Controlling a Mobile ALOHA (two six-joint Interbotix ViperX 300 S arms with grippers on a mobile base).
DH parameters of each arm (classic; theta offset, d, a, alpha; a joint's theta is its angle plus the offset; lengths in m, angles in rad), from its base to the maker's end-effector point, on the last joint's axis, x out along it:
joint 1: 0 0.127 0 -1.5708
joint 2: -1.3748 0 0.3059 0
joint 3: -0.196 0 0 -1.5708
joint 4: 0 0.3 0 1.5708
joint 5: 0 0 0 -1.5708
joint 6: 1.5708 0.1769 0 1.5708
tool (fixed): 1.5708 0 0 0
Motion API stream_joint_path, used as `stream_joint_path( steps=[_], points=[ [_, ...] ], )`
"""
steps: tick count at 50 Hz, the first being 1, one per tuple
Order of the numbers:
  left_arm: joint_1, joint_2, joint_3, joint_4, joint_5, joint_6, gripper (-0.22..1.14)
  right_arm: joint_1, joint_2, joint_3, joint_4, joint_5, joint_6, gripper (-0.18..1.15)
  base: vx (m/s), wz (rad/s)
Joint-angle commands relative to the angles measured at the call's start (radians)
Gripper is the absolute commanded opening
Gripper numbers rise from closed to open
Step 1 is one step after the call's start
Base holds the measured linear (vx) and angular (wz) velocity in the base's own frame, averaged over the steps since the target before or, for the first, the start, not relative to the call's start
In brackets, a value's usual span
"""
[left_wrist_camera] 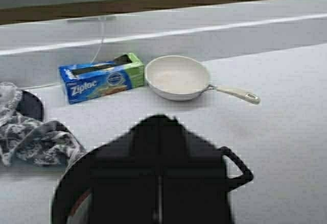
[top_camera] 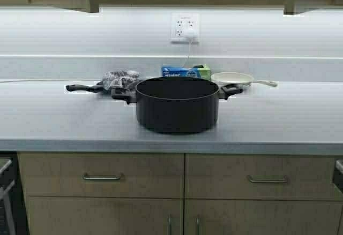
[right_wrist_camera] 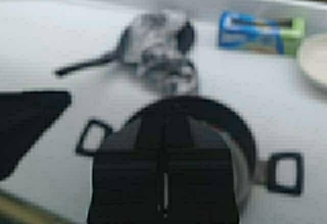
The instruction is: Open the cabinet, put the pot inside, then close it
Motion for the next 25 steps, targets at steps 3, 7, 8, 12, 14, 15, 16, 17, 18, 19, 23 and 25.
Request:
stream_joint_path(
  steps=[3,7,8,12,14,15,16,17,18,19,23,25],
  points=[
    [0.041,-0.057,0.029,0.002,0.005,0.002,0.03,-0.046,-0.043,0.009,-0.003,0.015,0.000,0.07,0.01,0.01],
    [0.055,-0.084,0.067,0.002,0.005,0.005,0.03,-0.067,-0.066,0.040,-0.003,0.015,-0.002,0.07,0.01,0.00],
    [0.060,-0.091,0.077,0.002,0.005,0.006,0.03,-0.075,-0.072,0.048,-0.005,0.015,-0.002,0.07,0.01,0.00],
    [0.077,-0.114,0.109,0.002,0.005,0.008,0.03,-0.103,-0.097,0.077,-0.006,0.015,-0.002,0.07,0.00,0.00],
    [0.084,-0.123,0.123,0.002,0.005,0.008,0.03,-0.114,-0.107,0.087,-0.006,0.014,-0.002,0.07,0.00,0.00],
    [0.089,-0.129,0.129,0.003,0.005,0.008,0.03,-0.118,-0.114,0.094,-0.006,0.015,-0.002,0.07,0.00,0.00],
    [0.094,-0.135,0.137,0.003,0.005,0.009,0.03,-0.121,-0.120,0.100,-0.006,0.015,-0.002,0.07,0.00,0.00],
    [0.097,-0.140,0.143,0.002,0.003,0.009,0.03,-0.123,-0.124,0.104,-0.006,0.015,-0.002,0.07,0.00,0.00],
    [0.100,-0.146,0.149,0.002,0.002,0.009,0.03,-0.123,-0.130,0.109,-0.008,0.015,-0.002,0.07,0.00,0.00],
    [0.101,-0.152,0.155,0.002,0.003,0.009,0.03,-0.124,-0.135,0.115,-0.006,0.015,-0.002,0.07,0.00,0.00],
    [0.101,-0.176,0.173,0.003,0.002,0.006,0.03,-0.123,-0.155,0.130,-0.008,0.018,-0.002,0.07,0.00,0.00],
    [0.098,-0.192,0.183,0.002,0.002,0.005,0.03,-0.121,-0.166,0.135,-0.008,0.025,0.003,0.07,0.00,0.00]
  ],
)
